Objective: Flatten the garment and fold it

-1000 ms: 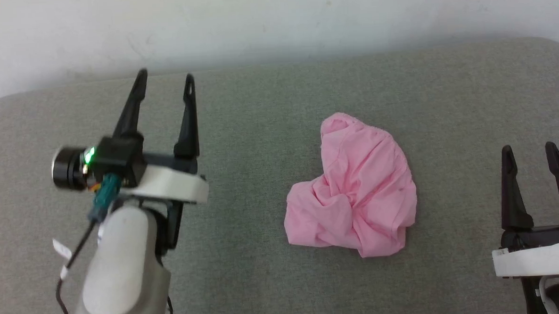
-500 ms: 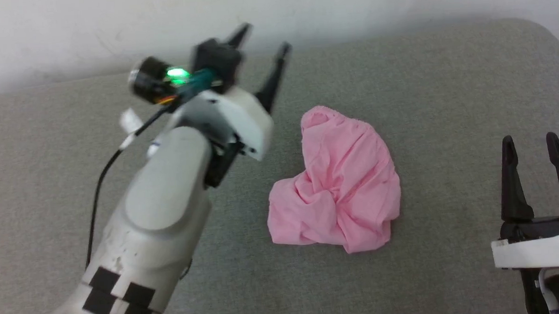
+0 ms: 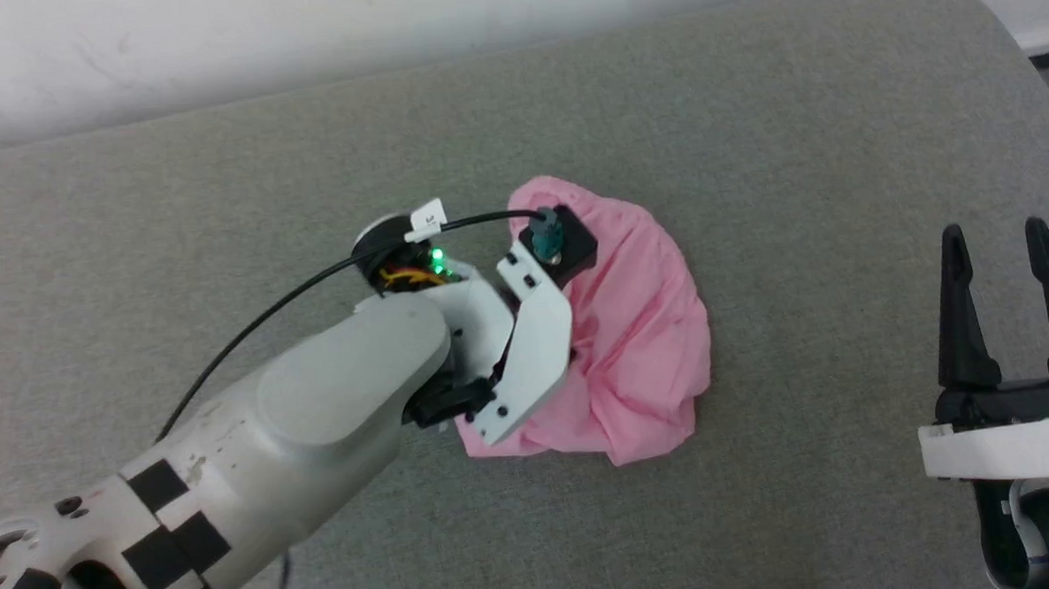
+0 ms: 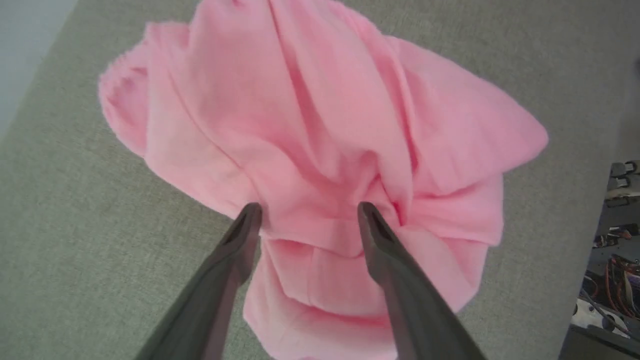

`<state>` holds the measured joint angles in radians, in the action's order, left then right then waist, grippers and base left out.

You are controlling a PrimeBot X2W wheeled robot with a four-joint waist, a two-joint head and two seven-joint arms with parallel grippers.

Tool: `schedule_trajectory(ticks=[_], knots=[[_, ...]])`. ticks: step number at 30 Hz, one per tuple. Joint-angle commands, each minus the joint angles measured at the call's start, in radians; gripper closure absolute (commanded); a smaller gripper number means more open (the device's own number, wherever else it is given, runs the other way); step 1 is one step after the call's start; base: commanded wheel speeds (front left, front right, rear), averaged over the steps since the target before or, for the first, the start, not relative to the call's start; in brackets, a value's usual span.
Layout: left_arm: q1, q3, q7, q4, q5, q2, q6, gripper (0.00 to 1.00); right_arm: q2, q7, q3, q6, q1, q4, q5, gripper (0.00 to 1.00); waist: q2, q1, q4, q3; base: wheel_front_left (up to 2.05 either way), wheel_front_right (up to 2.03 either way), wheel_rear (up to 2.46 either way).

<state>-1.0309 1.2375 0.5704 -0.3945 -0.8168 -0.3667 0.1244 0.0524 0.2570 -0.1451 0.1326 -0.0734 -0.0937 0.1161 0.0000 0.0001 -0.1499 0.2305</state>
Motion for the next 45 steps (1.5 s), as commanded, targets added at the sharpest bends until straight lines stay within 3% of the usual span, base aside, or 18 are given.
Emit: schedule_trajectory(ticks=[1,7,11,12,13,17,20,24,25,32,38,40,41,45], knots=[[-0.013,0.018,0.028,0.013,-0.017,-0.016,0.006,0.00,-0.002,0.005,0.002,-0.002,-0.019,-0.004,0.007,0.00,0.0000,-0.0001,-0.025,0.028,0.00,0.00,0.00],[0.070,0.042,0.190,0.063,0.024,-0.066,0.006,0.00,-0.002,0.005,0.004,-0.002,-0.039,-0.003,0.018,0.00,0.0000,-0.0001,-0.044,0.064,0.00,0.00,0.00],[0.121,0.042,0.164,0.067,0.074,-0.078,0.006,0.00,-0.002,0.005,0.001,-0.002,-0.042,0.002,0.019,0.00,0.0000,-0.0001,-0.034,0.068,0.00,0.00,0.00],[0.123,0.043,0.143,0.066,0.086,-0.079,0.006,0.54,-0.002,0.005,0.001,-0.002,-0.042,0.003,0.018,0.00,0.0000,-0.0001,-0.027,0.065,0.00,0.00,0.00],[0.123,0.043,0.117,0.066,0.097,-0.081,0.006,1.00,-0.002,0.005,-0.001,-0.002,-0.042,0.004,0.016,0.00,0.0000,-0.0001,-0.019,0.060,0.00,0.00,0.00],[0.096,0.033,-0.057,0.041,0.072,-0.090,0.006,1.00,-0.002,0.005,-0.007,-0.002,-0.034,0.003,0.001,0.00,0.0000,-0.0001,0.025,0.027,0.00,0.00,0.00],[0.093,-0.041,-0.221,0.013,0.040,-0.095,0.000,1.00,-0.002,0.005,-0.015,-0.002,-0.021,0.000,-0.006,0.00,0.0000,-0.0001,0.061,-0.003,0.00,0.00,0.00],[0.148,-0.142,-0.388,-0.004,-0.002,-0.131,-0.068,1.00,-0.002,0.005,-0.015,-0.002,0.000,-0.002,-0.012,0.00,0.0000,-0.0001,0.102,-0.033,0.00,0.00,0.00],[0.148,-0.142,-0.388,-0.004,-0.002,-0.131,-0.068,1.00,-0.002,0.005,-0.015,-0.002,0.000,-0.002,-0.012,0.00,0.0000,-0.0001,0.102,-0.033,0.00,0.00,0.00],[0.349,-0.220,-0.539,-0.070,-0.079,-0.205,-0.181,1.00,-0.002,0.005,-0.003,-0.002,0.016,-0.003,-0.016,0.00,0.0000,-0.0001,0.135,-0.045,0.00,0.00,0.00],[0.487,-0.210,-0.561,-0.097,-0.141,-0.186,-0.181,0.98,-0.002,0.005,-0.009,-0.002,0.027,-0.003,-0.022,0.00,0.0000,-0.0001,0.149,-0.051,0.00,0.00,0.00],[0.485,-0.212,-0.583,-0.099,-0.132,-0.183,-0.188,0.10,-0.002,0.005,-0.014,-0.002,0.032,-0.001,-0.026,0.00,0.0000,-0.0001,0.158,-0.058,0.00,0.00,0.00],[0.474,-0.218,-0.600,-0.098,-0.124,-0.183,-0.194,0.00,-0.002,0.005,-0.016,-0.002,0.034,0.000,-0.029,0.00,0.0000,-0.0001,0.161,-0.062,0.00,0.00,0.00],[0.401,-0.253,-0.654,-0.061,-0.091,-0.202,-0.213,0.00,-0.002,0.005,-0.016,-0.002,0.039,0.000,-0.033,0.00,0.0000,-0.0001,0.174,-0.083,0.00,0.00,0.00]])
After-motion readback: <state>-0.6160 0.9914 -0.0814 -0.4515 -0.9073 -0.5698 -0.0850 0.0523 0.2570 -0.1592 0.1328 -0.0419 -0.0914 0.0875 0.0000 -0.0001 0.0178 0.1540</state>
